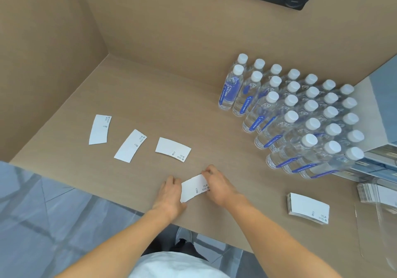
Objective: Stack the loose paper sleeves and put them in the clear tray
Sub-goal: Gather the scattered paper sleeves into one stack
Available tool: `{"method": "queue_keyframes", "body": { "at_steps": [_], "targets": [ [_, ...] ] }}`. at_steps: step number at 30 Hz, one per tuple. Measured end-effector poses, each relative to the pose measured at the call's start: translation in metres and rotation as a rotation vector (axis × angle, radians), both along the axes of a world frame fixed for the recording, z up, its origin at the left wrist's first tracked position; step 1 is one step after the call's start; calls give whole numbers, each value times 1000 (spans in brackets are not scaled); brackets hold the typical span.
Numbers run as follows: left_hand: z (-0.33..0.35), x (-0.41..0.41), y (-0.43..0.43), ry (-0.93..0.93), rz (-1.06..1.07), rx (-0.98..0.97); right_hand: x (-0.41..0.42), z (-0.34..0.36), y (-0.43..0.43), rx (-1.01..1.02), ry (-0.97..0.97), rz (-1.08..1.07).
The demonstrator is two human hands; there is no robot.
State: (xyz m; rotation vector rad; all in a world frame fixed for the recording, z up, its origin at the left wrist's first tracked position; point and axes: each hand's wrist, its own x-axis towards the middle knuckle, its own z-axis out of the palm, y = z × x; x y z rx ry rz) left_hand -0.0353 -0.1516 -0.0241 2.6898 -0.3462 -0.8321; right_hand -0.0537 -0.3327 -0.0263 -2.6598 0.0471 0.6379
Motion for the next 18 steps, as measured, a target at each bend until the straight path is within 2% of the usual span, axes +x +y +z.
{"method": "queue_keyframes", "body": {
  "at_steps": [9, 18],
  "targets": [
    [-4, 10, 15, 2, -97, -69, 7, 5, 6, -32, 60, -3],
    [9, 90, 35, -44, -359, -82, 26, 18, 31, -47, 42, -203]
  ]
}}
